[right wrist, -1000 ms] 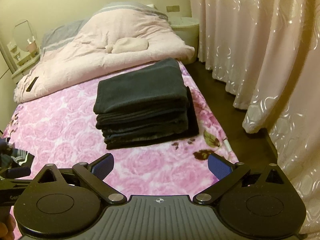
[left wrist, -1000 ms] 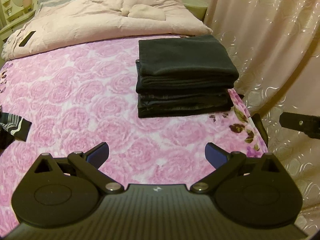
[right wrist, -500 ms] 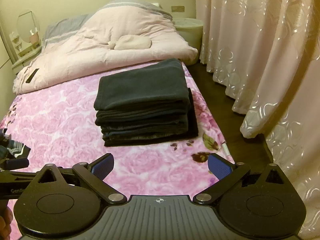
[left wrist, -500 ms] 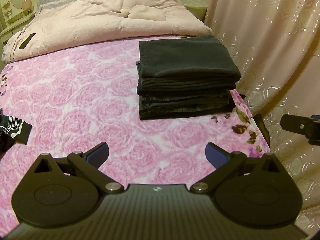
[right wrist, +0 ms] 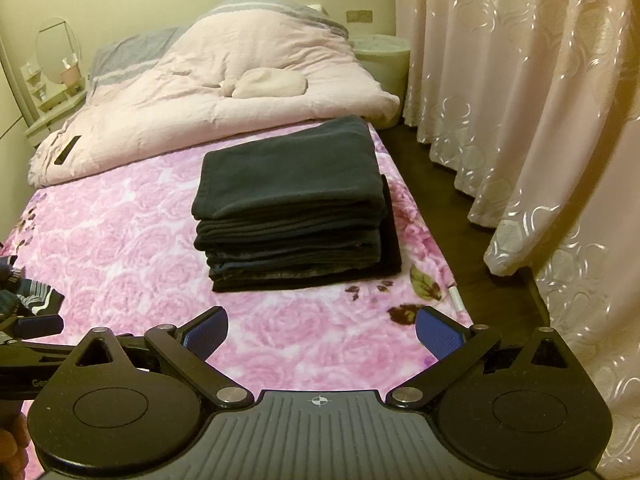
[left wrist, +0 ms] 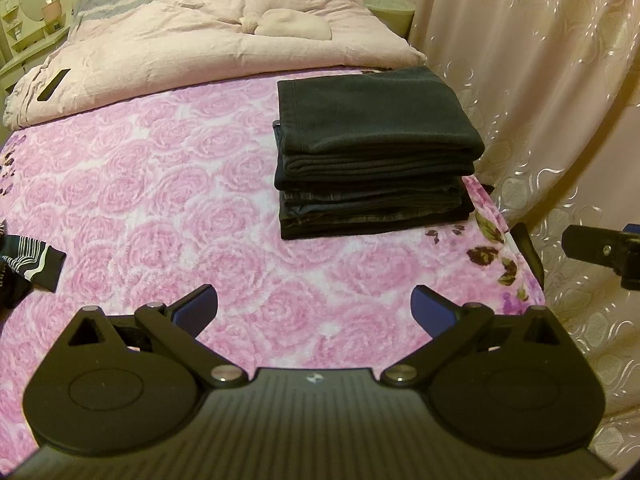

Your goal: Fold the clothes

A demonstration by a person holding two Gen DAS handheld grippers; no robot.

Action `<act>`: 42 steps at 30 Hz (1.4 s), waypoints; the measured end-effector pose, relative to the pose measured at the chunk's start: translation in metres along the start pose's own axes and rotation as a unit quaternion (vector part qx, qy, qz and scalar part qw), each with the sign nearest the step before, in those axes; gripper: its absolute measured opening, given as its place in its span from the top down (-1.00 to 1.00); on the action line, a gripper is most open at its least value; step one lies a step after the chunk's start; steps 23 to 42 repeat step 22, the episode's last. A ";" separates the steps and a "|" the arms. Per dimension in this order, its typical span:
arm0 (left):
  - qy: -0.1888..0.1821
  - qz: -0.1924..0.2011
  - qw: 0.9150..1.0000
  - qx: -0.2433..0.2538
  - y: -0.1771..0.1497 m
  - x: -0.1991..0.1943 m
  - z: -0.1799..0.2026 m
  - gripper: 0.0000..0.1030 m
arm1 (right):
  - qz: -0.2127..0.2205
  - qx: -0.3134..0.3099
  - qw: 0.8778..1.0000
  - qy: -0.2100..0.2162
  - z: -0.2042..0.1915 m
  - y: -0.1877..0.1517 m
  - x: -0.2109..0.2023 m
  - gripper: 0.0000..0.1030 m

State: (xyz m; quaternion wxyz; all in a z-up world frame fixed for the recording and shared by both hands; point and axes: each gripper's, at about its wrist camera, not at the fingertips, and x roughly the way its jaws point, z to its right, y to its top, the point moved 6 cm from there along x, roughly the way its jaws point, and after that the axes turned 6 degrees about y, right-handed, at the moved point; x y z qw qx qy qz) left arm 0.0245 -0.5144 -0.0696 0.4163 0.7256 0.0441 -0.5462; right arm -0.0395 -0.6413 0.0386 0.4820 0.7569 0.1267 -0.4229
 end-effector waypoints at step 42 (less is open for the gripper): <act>0.005 0.004 1.000 0.010 0.000 0.000 0.007 -0.97 | -0.003 0.002 1.000 0.011 0.002 0.001 0.003 -0.98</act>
